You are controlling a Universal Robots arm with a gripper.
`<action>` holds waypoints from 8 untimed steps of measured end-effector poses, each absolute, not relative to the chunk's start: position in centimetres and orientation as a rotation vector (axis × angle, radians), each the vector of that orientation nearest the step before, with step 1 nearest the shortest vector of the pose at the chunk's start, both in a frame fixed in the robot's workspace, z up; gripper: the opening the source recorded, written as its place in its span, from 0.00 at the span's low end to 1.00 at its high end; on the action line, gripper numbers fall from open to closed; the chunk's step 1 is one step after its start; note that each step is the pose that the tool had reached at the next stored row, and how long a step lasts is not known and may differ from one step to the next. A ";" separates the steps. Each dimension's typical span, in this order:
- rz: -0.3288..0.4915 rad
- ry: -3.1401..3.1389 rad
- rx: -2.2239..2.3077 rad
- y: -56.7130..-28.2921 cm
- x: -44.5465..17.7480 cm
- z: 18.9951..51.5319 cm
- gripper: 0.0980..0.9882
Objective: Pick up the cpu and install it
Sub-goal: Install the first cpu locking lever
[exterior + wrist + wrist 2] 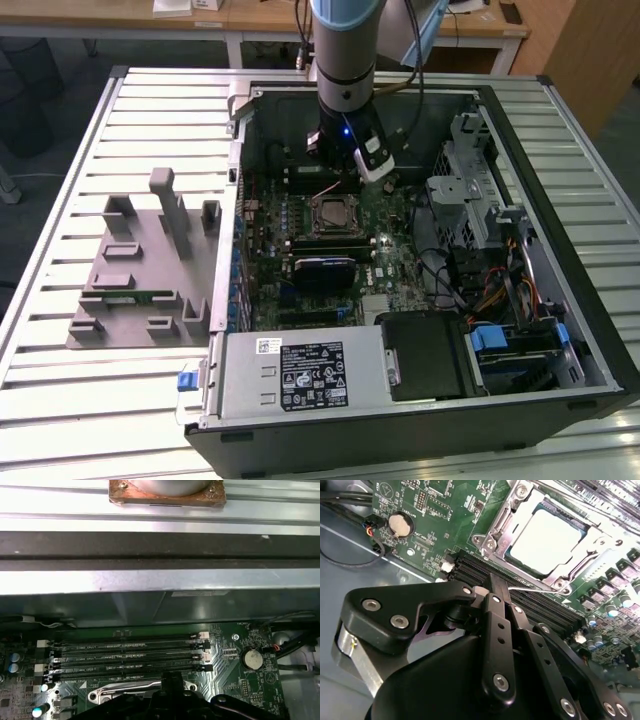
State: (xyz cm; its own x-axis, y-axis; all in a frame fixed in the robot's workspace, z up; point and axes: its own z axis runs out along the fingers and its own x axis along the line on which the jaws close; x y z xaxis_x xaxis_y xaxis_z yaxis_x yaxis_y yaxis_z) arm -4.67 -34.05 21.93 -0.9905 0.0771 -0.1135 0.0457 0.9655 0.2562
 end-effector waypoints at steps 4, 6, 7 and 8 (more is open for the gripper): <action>0.355 2.995 0.092 -33.6 -4.7 21.7 0.01; 0.335 2.995 0.092 -33.5 -4.7 21.6 0.01; 0.326 2.995 0.092 -33.5 -4.7 21.5 0.01; 0.319 2.994 0.094 -33.5 -4.7 21.5 0.01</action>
